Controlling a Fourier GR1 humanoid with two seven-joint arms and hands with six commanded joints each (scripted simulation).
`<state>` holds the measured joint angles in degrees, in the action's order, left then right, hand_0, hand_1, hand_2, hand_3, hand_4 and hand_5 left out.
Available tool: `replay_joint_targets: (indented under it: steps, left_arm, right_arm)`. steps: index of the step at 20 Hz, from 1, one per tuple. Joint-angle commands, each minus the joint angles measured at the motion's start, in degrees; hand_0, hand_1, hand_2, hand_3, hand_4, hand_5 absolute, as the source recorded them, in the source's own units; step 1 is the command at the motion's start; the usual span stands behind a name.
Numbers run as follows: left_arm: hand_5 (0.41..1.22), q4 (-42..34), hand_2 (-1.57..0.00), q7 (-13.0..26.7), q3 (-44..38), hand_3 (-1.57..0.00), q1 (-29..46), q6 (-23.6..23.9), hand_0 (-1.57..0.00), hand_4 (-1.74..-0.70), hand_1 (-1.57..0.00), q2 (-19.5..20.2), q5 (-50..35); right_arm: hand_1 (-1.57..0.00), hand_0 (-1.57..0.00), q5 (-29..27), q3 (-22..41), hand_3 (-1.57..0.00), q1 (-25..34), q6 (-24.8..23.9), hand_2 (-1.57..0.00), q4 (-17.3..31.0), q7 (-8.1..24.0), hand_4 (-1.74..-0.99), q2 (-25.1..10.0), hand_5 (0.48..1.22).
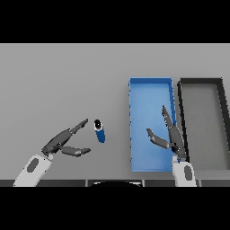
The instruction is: Pick up the blue pipe and place it into the blue bin.
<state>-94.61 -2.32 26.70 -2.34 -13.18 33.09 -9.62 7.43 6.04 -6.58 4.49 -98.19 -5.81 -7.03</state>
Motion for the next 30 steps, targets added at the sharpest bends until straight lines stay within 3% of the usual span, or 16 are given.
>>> replay_joint_targets:
  steps: [1,4,7,10,12,15,16,18,19,21,23,26,30]
  left_arm:
    - [0.447,0.3,0.0,-0.3,0.3,0.0,-0.5,-0.3,0.0,-1.11,0.0,-0.6,0.0]
    - [0.446,2.7,0.0,-1.0,2.2,0.0,-1.2,-0.6,0.0,-1.12,0.0,-3.4,1.6]
    - [0.447,6.2,0.0,1.4,3.6,0.0,-4.5,0.3,0.0,-1.11,0.0,-7.7,3.2]
    - [0.448,9.9,0.0,0.1,4.0,0.0,-6.3,-1.1,0.0,-1.12,0.0,-10.8,2.3]
    - [0.441,12.5,0.0,0.1,4.8,0.0,-8.0,0.5,0.0,-1.1,0.0,-12.8,4.9]
    - [0.459,15.6,0.0,-2.9,5.1,0.0,-9.3,0.6,0.0,-1.08,0.0,-15.6,5.5]
    - [0.477,16.4,0.0,-3.5,5.2,0.0,-9.6,0.4,0.0,-1.09,0.0,-16.6,5.2]
    - [0.55,17.1,-0.11,-4.3,4.4,-0.1,-10.1,0.7,0.0,-1.14,-0.03,-18.4,3.7]
    - [0.607,17.6,-0.29,-4.4,3.6,-0.26,-10.5,0.6,-0.02,-1.21,-0.16,-19.4,2.3]
    - [0.828,17.3,-0.7,-3.3,2.5,-0.72,-10.1,0.8,-0.44,-1.35,-0.59,-20.5,-0.3]
    - [0.969,17.9,-1.01,-3.6,2.9,-1.0,-9.7,2.2,-0.85,-1.48,-0.94,-21.8,0.7]
    - [1.092,17.8,-1.29,-7.0,4.5,-1.21,-8.6,4.0,-1.2,-1.6,-1.25,-22.3,2.4]
    - [1.168,16.4,-1.45,-8.8,5.5,-1.37,-8.9,6.0,-1.42,-1.68,-1.44,-22.8,3.3]
  right_arm:
    - [0.0,0.0,0.0,-0.1,0.0,0.2,0.0,0.0,0.2,0.2,-1.263,-0.1,0.617]
    - [0.0,0.0,0.2,0.0,0.0,-0.2,-0.4,0.0,0.2,0.8,-1.272,0.4,0.617]
    - [0.0,0.0,0.0,-0.3,0.0,-0.1,-0.6,0.0,-0.5,1.0,-1.276,0.4,0.613]
    - [0.0,0.0,-0.5,-0.1,0.0,-0.8,0.0,0.0,-0.8,0.6,-1.274,0.5,0.605]
    - [0.0,0.0,0.3,0.1,0.0,-2.1,-0.4,0.0,-0.8,-0.4,-1.266,0.5,0.598]
    - [0.0,0.0,-0.1,-0.5,0.0,-0.2,-0.7,0.0,-0.3,1.2,-1.264,0.4,0.598]
    - [0.0,0.0,-0.1,-0.4,0.0,-0.7,-0.5,0.0,-0.2,0.5,-1.264,0.4,0.598]
    - [0.0,0.0,-0.5,-0.6,0.0,-0.9,-0.2,0.0,-0.1,0.3,-1.266,0.2,0.601]
    - [0.0,0.0,-0.3,-0.4,0.0,-1.1,-0.2,0.0,-0.2,0.2,-1.261,0.4,0.6]
    - [0.0,0.0,0.0,-0.4,0.0,-1.1,-0.4,0.0,-0.3,-0.1,-1.259,0.3,0.602]
    - [0.0,0.0,0.0,-0.3,0.0,-0.5,-0.5,0.0,-0.1,0.3,-1.261,0.7,0.609]
    - [0.0,0.0,-0.2,-0.8,0.0,-0.7,-0.3,0.0,0.4,-0.2,-1.26,0.1,0.614]
    - [0.0,0.0,0.3,-0.5,0.0,0.6,-0.3,0.0,0.8,0.4,-1.25,0.1,0.622]
